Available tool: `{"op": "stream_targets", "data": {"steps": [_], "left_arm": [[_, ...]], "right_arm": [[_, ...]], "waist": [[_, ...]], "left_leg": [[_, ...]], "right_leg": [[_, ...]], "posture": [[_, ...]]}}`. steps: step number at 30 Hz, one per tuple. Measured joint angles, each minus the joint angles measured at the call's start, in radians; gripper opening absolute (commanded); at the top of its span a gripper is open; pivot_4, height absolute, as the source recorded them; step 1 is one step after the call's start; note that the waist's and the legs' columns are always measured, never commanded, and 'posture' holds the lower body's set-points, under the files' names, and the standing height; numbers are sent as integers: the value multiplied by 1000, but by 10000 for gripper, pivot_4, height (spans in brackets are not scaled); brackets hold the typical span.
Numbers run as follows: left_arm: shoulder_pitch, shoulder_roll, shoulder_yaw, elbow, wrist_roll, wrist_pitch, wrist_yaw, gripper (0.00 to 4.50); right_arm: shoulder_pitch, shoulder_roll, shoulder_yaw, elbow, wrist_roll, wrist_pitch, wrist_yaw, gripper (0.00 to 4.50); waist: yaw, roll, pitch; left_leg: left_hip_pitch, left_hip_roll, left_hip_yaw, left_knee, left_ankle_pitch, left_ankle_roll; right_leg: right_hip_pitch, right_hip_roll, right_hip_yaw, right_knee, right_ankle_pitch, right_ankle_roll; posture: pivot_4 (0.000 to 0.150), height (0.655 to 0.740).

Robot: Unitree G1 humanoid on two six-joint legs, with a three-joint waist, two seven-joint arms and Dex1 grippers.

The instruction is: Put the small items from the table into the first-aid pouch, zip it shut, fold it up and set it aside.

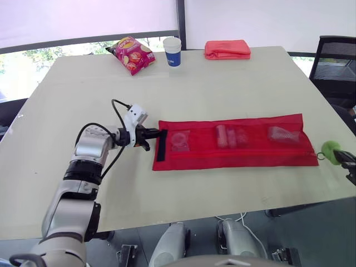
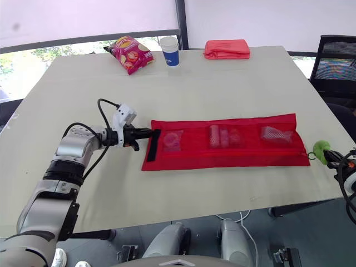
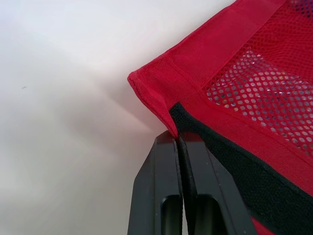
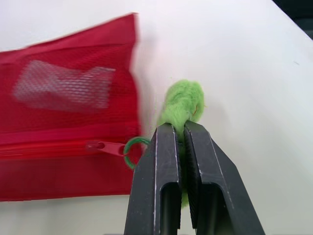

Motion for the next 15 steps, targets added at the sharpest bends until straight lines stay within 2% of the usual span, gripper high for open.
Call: {"op": "stream_targets", "data": {"steps": [7, 15], "left_arm": [[-125, 15, 4, 263, 60, -168, 29, 0], [-157, 16, 17, 363, 95, -227, 56, 0]], "right_arm": [[-17, 0, 23, -52, 10, 1, 8, 810], [-85, 3, 62, -90, 14, 1, -9, 810]], "waist": [[0, 0, 0], [-1, 0, 0]], "left_leg": [[0, 0, 0, 0, 0, 1], [0, 0, 0, 0, -1, 1]], "right_leg": [[0, 1, 0, 0, 0, 0], [0, 0, 0, 0, 0, 0]], "posture": [[1500, 7395], [1500, 7395]]}}
